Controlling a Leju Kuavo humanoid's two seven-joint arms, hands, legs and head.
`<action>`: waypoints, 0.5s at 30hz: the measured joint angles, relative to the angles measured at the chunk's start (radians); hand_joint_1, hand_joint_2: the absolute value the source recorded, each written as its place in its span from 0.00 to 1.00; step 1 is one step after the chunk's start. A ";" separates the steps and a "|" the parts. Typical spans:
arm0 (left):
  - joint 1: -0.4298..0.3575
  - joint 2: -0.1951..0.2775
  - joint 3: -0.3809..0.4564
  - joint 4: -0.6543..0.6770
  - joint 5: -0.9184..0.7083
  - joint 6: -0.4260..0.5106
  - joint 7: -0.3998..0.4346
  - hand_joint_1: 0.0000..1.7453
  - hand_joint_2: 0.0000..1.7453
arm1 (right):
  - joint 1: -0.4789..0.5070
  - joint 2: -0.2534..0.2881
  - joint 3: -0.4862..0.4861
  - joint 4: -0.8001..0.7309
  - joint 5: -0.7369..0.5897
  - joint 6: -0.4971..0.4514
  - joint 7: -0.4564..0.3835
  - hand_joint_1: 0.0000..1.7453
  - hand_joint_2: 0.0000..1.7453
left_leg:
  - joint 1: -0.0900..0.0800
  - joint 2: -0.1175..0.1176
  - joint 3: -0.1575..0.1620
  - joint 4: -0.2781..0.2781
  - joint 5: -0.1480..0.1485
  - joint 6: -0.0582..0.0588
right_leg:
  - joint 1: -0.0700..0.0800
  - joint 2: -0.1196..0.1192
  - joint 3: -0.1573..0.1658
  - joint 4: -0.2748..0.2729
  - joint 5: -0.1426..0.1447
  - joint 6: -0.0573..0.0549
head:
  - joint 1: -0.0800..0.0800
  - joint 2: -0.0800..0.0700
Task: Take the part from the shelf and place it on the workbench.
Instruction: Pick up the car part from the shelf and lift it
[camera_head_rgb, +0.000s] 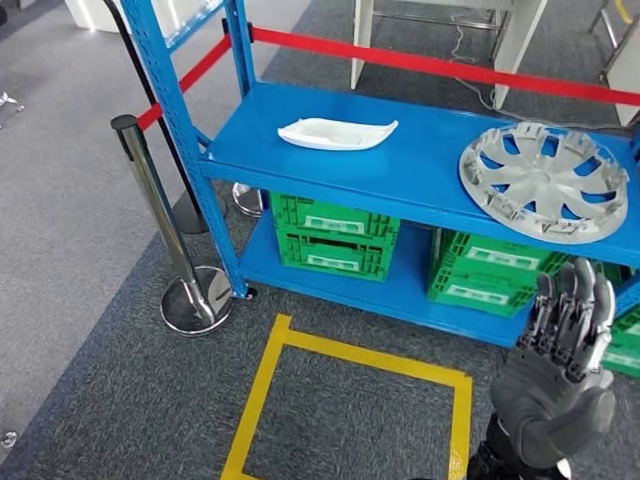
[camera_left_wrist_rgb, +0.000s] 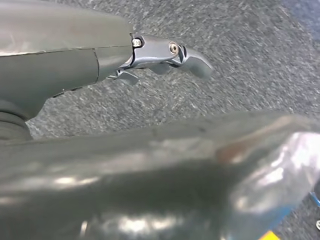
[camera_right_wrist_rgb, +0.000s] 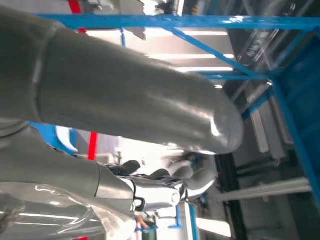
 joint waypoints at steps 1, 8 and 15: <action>-0.001 0.000 0.000 0.001 -0.001 0.000 0.003 0.00 0.00 | 0.000 0.000 -0.001 0.001 -0.003 0.005 0.000 0.00 0.00 | -0.002 0.000 0.003 -0.009 -0.013 0.007 | 0.001 0.001 -0.001 -0.002 -0.002 0.005 | 0.000 0.000; -0.002 0.000 0.002 0.001 -0.009 -0.014 0.007 0.00 0.00 | -0.002 0.005 -0.015 0.006 -0.022 0.061 -0.001 0.00 0.00 | 0.003 0.017 0.047 -0.049 -0.050 0.046 | 0.004 -0.001 -0.166 0.248 -0.090 0.017 | 0.014 0.000; 0.002 0.002 0.009 0.001 -0.006 -0.023 0.009 0.00 0.00 | -0.007 0.017 -0.018 0.014 -0.024 0.074 0.000 0.00 0.00 | -0.006 0.059 0.114 -0.050 -0.103 0.032 | 0.018 -0.070 -0.171 0.068 0.112 0.001 | 0.015 0.000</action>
